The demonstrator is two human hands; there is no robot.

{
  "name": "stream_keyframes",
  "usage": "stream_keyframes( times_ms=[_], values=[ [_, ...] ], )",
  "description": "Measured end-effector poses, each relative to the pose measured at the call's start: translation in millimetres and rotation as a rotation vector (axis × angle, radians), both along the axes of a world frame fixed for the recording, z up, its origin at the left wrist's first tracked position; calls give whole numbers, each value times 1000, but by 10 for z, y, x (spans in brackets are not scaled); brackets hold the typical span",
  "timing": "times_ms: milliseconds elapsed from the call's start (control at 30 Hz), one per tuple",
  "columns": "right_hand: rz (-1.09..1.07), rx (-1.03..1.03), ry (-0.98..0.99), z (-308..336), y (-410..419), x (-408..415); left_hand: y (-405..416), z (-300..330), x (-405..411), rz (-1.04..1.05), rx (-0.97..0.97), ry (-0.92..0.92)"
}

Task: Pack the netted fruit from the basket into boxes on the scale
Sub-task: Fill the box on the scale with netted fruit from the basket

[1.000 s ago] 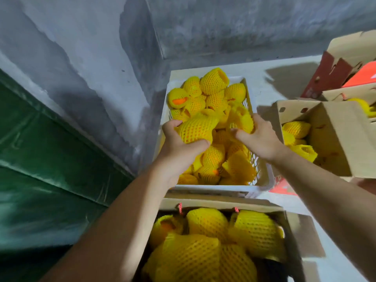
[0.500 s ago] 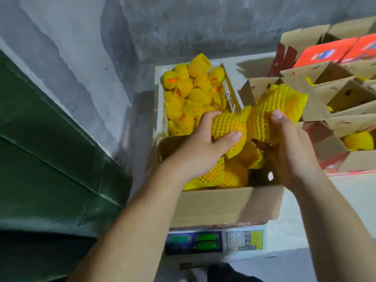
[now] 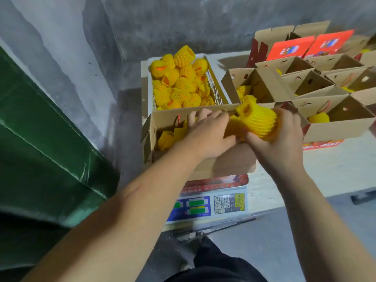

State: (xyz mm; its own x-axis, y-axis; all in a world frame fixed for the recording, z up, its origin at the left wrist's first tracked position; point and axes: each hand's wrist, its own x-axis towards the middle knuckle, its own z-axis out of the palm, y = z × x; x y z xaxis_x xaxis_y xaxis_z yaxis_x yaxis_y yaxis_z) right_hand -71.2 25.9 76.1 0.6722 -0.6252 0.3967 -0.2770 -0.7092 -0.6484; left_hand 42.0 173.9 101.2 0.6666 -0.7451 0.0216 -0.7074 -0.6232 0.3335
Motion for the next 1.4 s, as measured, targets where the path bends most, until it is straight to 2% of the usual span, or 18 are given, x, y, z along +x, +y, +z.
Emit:
stream_keyframes(
  times_ms=[33, 67, 167, 233, 300, 367, 433, 533, 667, 833, 1067, 1267, 1400],
  values=[
    [70, -29, -20, 15, 119, -10, 105, -17, -58, 35, -81, -1],
    [154, -19, -43, 36, 248, -11, 231, -34, -120, 60, -199, 73],
    [378, 110, -66, 75, 573, 6, 708, -98, -353, 57, -620, 525],
    [499, 132, 3, 122, 741, 2, 1004, -156, -460, 95, -714, 659],
    [620, 240, 110, 188, 878, -6, 1232, -197, -515, 129, -733, 665],
    [720, 513, 162, 299, 1025, -25, 1402, -205, -549, 190, -813, 659],
    [789, 738, 147, 428, 1153, -60, 1524, -185, -588, 253, -911, 624],
    [850, 949, 54, 553, 1328, -103, 1651, -157, -655, 283, -1029, 585],
    [786, 1139, -76, 603, 1512, -147, 1713, -136, -714, 273, -1019, 552],
    [753, 1321, -91, 583, 1569, -177, 1726, -125, -752, 307, -984, 517],
    [722, 1498, -124, 429, 1524, -117, 1674, -146, -772, 187, -982, 624],
    [719, 1470, -126, 327, 1417, -6, 1529, -100, -715, 217, -1055, 825],
    [515, 1197, -133, 232, 1306, 111, 1354, -134, -614, 227, -1145, 892]
  ],
)
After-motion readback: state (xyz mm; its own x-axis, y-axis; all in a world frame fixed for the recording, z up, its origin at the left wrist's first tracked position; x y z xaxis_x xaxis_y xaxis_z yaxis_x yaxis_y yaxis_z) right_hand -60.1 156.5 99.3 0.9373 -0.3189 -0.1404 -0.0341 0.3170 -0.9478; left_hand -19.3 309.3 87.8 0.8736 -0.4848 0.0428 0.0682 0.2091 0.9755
